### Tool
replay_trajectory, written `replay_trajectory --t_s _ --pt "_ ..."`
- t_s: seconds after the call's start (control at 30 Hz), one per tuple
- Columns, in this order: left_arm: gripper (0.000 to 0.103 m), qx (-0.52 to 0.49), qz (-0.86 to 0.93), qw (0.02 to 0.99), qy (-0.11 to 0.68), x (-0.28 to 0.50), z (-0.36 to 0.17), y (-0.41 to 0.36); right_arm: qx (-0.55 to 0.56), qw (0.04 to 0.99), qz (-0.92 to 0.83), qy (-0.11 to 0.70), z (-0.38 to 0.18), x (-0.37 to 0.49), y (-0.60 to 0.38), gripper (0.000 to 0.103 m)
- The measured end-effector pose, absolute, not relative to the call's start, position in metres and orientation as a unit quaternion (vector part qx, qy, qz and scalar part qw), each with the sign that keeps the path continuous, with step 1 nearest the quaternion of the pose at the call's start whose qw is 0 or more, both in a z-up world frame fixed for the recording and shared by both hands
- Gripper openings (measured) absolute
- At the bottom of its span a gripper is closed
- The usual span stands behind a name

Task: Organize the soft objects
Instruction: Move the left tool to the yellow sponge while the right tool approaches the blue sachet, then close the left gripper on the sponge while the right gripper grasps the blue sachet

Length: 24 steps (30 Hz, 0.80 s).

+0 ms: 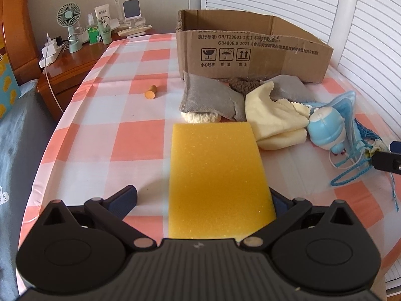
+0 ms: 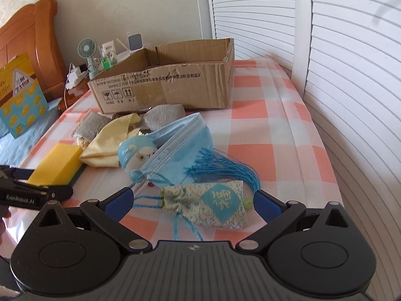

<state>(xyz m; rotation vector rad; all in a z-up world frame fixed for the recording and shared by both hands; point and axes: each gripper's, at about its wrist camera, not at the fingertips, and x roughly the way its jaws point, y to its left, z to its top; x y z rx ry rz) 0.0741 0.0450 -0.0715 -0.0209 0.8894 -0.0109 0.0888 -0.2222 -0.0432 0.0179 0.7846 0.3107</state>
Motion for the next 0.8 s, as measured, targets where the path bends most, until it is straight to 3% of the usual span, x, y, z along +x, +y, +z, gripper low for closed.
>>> replay_trajectory --t_s 0.8 --pt "0.103 -0.010 -0.004 0.906 0.424 0.077 -0.073 0.045 -0.038 0.876 0.249 0.411 -0.033 0.058 -0.210 0.103"
